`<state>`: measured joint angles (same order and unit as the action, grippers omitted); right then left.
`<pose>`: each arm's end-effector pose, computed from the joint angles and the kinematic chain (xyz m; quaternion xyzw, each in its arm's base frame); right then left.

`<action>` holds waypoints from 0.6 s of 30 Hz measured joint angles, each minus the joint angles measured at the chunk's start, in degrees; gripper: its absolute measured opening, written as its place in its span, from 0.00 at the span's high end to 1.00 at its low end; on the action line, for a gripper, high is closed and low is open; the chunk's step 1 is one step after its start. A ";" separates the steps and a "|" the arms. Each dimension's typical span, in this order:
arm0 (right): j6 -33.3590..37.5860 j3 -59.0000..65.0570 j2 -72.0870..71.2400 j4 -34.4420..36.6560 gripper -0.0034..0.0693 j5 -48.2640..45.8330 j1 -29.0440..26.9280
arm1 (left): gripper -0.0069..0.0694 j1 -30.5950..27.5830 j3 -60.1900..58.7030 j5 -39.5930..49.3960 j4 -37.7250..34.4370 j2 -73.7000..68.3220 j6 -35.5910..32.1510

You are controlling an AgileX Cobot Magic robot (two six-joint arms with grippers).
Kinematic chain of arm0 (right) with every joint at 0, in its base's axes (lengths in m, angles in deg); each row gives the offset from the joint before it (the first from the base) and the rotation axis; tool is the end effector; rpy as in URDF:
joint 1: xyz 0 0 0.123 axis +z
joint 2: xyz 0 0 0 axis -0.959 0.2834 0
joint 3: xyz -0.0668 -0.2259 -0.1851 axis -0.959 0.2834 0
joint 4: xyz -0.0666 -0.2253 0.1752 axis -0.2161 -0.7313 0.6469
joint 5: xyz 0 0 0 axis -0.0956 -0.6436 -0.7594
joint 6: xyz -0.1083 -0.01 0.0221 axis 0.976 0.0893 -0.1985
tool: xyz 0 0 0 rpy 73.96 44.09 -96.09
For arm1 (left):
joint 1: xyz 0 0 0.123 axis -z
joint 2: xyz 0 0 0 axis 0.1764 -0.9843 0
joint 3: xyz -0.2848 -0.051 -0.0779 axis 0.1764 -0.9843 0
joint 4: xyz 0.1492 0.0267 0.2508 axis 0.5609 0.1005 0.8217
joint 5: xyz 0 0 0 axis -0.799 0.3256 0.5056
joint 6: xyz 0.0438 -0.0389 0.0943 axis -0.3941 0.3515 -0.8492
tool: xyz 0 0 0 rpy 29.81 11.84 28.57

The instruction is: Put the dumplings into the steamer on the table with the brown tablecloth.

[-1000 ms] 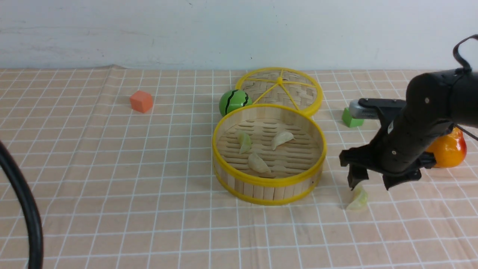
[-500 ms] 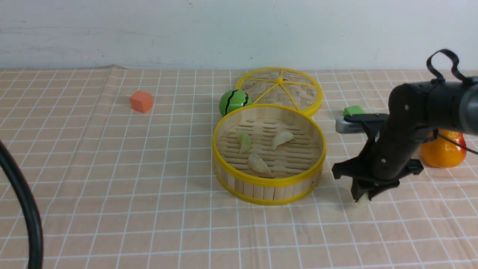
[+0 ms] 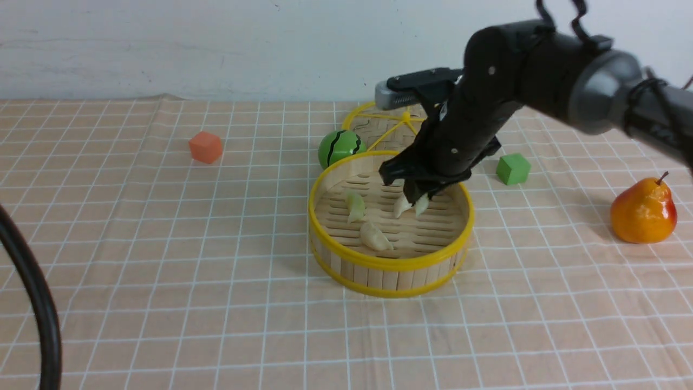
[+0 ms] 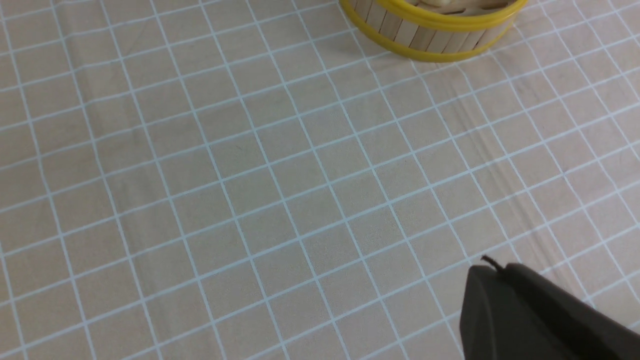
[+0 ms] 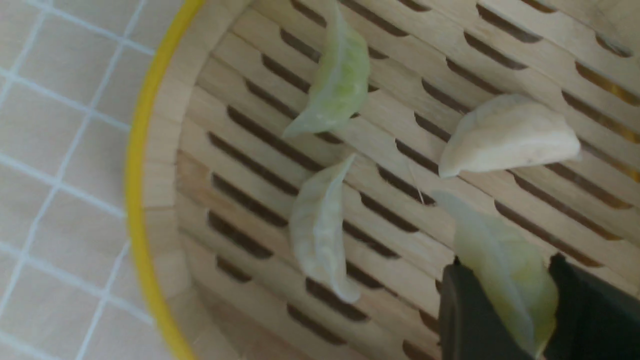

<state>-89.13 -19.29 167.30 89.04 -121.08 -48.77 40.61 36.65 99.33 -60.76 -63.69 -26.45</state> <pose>0.4794 0.2286 0.2323 -0.1560 0.9597 0.0920 0.2147 0.1153 -0.0640 0.4263 0.1363 0.9074 -0.1334 0.3744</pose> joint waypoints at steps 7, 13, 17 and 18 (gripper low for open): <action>-5.21 -1.57 6.42 -2.93 0.58 -2.57 -0.11 | 0.90 0.00 -2.82 -0.68 0.62 1.87 -0.42; -2.82 -1.62 4.17 -0.70 0.27 -4.18 -0.07 | 0.90 0.00 -15.23 -7.24 0.76 12.14 -0.92; 0.57 -1.62 -1.17 2.01 0.21 -5.22 -0.07 | 0.89 0.00 -23.43 -13.34 0.09 20.26 -0.98; 2.17 -1.62 -4.31 2.88 0.21 -5.61 -0.07 | 0.89 0.00 -26.20 -16.03 -0.05 23.84 -0.98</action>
<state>-86.96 -20.90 162.99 91.92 -126.69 -48.85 40.61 10.45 83.31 -60.81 -39.85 -27.43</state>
